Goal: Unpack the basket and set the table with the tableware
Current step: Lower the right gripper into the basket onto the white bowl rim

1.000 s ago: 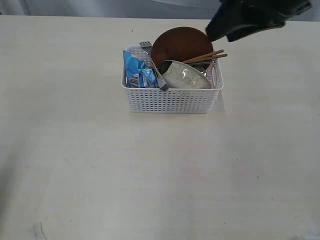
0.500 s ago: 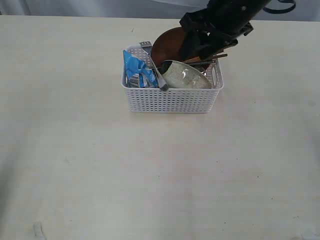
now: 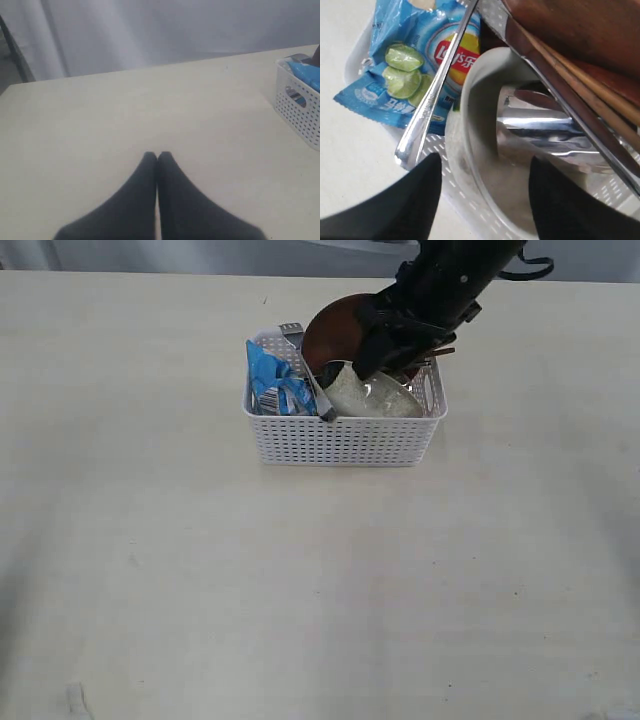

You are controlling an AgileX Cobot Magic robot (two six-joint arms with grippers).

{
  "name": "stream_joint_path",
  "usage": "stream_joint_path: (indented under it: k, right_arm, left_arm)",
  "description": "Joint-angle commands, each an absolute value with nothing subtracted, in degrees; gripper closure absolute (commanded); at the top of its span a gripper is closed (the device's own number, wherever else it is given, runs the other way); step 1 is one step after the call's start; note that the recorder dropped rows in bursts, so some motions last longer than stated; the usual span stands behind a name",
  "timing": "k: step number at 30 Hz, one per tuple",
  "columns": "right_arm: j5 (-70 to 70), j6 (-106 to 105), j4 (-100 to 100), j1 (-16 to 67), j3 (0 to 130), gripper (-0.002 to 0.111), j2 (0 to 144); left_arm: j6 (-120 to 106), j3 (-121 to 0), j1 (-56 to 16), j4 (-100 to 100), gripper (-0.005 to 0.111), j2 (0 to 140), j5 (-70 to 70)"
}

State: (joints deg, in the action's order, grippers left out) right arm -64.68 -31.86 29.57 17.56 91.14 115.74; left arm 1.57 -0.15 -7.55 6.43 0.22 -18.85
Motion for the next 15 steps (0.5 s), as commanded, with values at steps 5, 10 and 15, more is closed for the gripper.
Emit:
stream_joint_path:
  k: [5, 10, 15]
  right_arm:
    - [-65.7, -34.3, 31.0, 17.6, 91.4, 0.058, 118.1]
    - [-65.8, -34.4, 31.8, 17.6, 91.4, 0.058, 119.1]
    - [-65.4, -35.7, 31.9, 17.6, 91.6, 0.08, 119.1]
  left_arm:
    - [1.5, 0.0, -7.9, 5.8, 0.107, 0.0, -18.3]
    - [1.5, 0.0, -7.9, 5.8, 0.107, 0.0, -18.3]
    - [1.5, 0.0, -7.9, 5.8, 0.107, 0.0, -18.3]
